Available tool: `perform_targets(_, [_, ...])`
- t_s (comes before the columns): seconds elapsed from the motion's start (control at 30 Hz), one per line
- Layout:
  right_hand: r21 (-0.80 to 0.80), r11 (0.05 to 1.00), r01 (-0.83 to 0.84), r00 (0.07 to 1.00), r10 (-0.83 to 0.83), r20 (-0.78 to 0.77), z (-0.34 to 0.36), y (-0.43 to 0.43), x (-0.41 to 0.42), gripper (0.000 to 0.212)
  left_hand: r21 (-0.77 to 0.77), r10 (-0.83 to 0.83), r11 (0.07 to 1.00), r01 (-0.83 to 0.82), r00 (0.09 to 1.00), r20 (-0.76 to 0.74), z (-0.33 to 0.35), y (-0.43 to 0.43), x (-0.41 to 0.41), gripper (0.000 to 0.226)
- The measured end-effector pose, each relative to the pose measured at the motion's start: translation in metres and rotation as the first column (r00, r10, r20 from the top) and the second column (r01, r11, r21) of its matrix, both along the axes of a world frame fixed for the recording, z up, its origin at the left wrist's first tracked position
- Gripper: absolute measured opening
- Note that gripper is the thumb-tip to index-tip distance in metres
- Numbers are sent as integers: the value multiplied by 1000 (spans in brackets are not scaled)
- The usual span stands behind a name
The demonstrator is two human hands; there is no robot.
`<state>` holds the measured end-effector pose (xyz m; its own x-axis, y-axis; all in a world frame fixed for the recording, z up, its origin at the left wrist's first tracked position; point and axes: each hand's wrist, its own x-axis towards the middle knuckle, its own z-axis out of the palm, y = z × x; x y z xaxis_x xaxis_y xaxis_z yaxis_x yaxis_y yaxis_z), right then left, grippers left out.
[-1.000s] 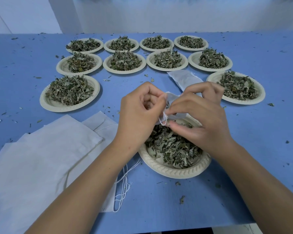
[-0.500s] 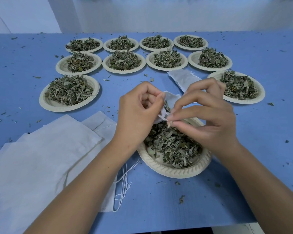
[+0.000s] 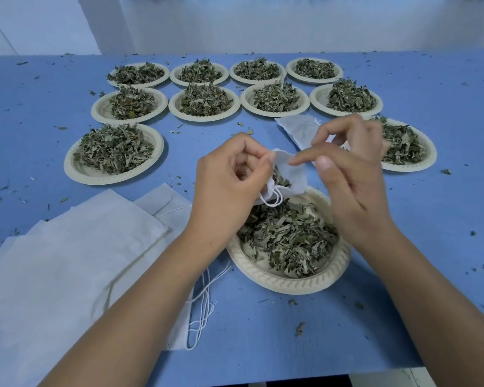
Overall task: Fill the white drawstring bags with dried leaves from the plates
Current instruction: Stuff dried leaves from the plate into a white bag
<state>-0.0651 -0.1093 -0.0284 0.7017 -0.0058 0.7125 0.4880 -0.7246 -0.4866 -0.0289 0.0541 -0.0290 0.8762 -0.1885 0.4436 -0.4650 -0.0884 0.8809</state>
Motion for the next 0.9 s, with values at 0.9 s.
perform_targets(0.9, [-144, 822, -552, 696, 358, -622, -10, 3, 6, 31, 163, 217, 924, -346, 825, 522, -7, 10, 16, 15])
